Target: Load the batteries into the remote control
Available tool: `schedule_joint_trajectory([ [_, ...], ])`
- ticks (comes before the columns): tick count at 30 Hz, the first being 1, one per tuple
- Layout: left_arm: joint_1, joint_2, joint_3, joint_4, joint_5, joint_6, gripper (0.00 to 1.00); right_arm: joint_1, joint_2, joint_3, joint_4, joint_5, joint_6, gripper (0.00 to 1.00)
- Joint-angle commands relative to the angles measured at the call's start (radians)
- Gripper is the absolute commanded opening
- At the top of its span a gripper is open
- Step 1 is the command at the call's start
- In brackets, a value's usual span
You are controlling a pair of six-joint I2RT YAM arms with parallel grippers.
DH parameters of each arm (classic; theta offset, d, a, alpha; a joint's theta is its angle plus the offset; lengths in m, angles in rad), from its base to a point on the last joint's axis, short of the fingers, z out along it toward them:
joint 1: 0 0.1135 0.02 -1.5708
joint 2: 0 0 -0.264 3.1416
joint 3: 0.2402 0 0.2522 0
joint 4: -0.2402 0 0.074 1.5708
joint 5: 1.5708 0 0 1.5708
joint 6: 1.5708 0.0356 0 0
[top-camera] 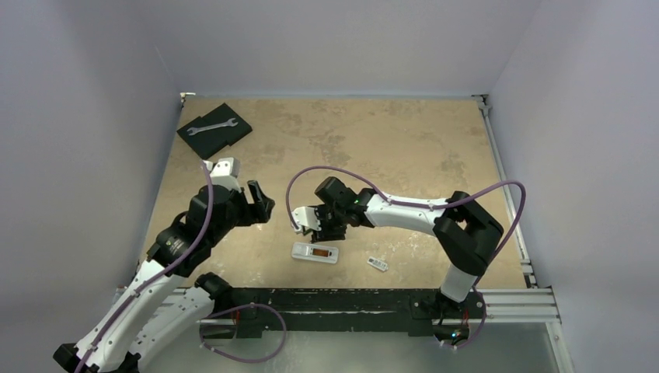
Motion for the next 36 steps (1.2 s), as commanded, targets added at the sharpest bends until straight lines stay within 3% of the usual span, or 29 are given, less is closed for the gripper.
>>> schedule_joint_trajectory([
  [1,0.059,0.015,-0.008,0.057,0.061,0.022,0.74,0.001,-0.011,0.008,0.013,-0.048,-0.006,0.56],
  [36,0.092,0.03,-0.012,0.063,0.081,0.027,0.74,0.004,0.05,-0.002,0.061,-0.098,0.044,0.53],
])
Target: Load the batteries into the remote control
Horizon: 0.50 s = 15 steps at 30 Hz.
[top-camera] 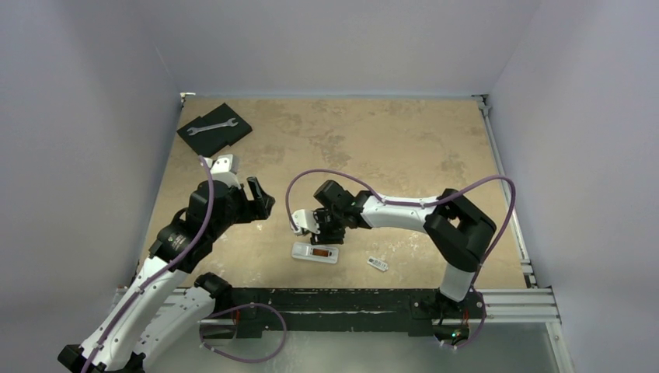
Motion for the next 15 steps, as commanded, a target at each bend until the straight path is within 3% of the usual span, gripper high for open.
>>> schedule_joint_trajectory([
  [1,0.009,0.001,-0.011,0.036,0.002,0.024,0.74,0.003,0.01,0.018,0.028,-0.043,0.008,0.53],
  [15,0.009,0.001,-0.011,0.035,0.001,0.023,0.74,0.033,0.058,0.046,0.029,-0.074,0.024,0.5],
])
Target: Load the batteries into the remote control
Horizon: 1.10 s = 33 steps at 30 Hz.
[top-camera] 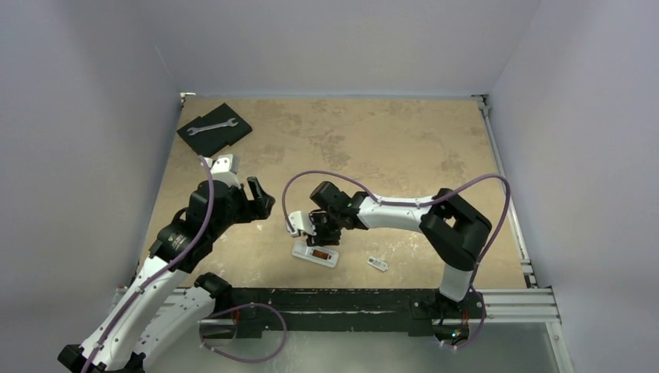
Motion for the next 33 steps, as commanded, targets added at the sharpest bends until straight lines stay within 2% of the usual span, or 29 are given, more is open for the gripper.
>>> schedule_joint_trajectory([
  [1,0.009,0.001,-0.011,0.034,0.001,0.023,0.74,0.015,0.034,0.033,0.011,-0.031,0.014,0.5],
  [14,0.009,0.003,-0.012,0.032,-0.001,0.022,0.74,0.015,0.089,0.063,-0.013,-0.054,0.048,0.43],
  [27,0.011,0.013,-0.012,0.031,0.001,0.022,0.74,0.015,0.08,0.04,-0.047,-0.012,0.085,0.27],
  [33,0.013,0.013,-0.011,0.032,0.002,0.022,0.74,0.015,0.077,0.053,-0.084,0.051,0.142,0.15],
])
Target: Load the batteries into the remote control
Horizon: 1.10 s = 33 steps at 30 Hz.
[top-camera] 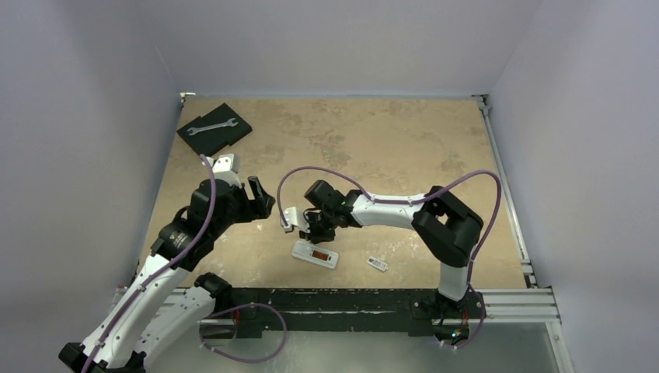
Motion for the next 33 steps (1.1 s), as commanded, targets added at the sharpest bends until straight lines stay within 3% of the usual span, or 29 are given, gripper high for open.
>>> schedule_joint_trajectory([
  [1,0.009,-0.001,-0.012,0.033,0.002,0.022,0.74,0.006,0.007,-0.017,-0.068,0.091,0.056,0.12],
  [8,0.014,0.001,-0.012,0.034,0.007,0.022,0.74,0.006,-0.056,-0.046,-0.034,0.129,0.123,0.0],
  [33,0.02,0.02,-0.014,0.04,0.027,0.029,0.74,0.007,-0.278,-0.109,-0.086,0.181,0.462,0.0],
])
